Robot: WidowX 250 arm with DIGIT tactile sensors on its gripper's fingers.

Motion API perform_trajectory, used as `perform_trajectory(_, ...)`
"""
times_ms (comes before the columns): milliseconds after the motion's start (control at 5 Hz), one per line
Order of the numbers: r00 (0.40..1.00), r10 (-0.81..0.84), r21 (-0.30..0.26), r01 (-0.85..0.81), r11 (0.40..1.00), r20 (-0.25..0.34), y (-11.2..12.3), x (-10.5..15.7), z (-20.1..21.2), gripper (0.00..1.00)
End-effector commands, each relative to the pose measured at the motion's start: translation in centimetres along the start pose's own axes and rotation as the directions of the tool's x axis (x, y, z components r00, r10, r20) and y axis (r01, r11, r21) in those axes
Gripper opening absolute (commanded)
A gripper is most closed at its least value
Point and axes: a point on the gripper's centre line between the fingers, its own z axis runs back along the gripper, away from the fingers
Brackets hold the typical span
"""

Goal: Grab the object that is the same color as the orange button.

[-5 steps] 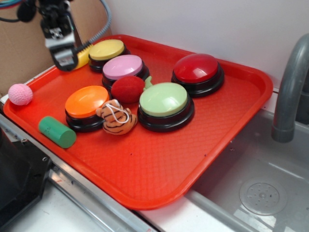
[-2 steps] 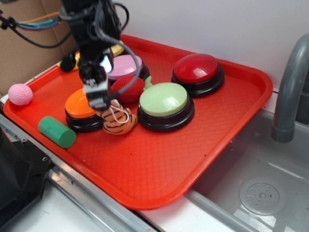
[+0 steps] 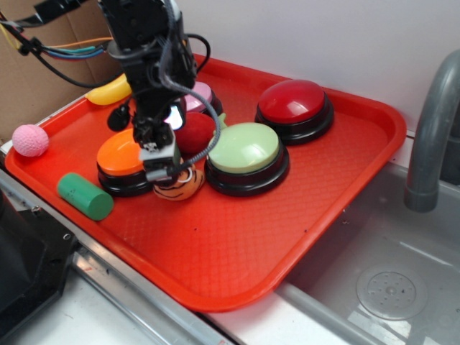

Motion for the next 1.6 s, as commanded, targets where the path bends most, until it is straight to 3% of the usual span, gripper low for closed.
perform_trajectory(0, 1.000, -0.026, -0.011, 0.026, 1.000, 0.014, -0.4, 0.7, -0.9, 1.00)
perform_trajectory(200, 1.000, -0.011, -0.016, 0.011, 1.000, 0.008, -0.3, 0.3, -1.7, 1.00)
perform_trajectory(400, 1.000, -0.006, 0.002, 0.006, 1.000, -0.017, -0.5, 0.3, -2.0, 0.09)
perform_trajectory(600, 1.000, -0.005, -0.013, 0.005, 1.000, -0.010, -0.4, 0.3, -2.4, 0.00)
perform_trajectory(1000, 0.997, 0.073, -0.010, -0.073, 0.997, -0.014, -0.1, 0.3, -1.4, 0.00)
perform_trajectory(1400, 0.933, 0.343, -0.039, -0.349, 0.936, -0.112, 1.8, -0.7, 4.8, 0.00)
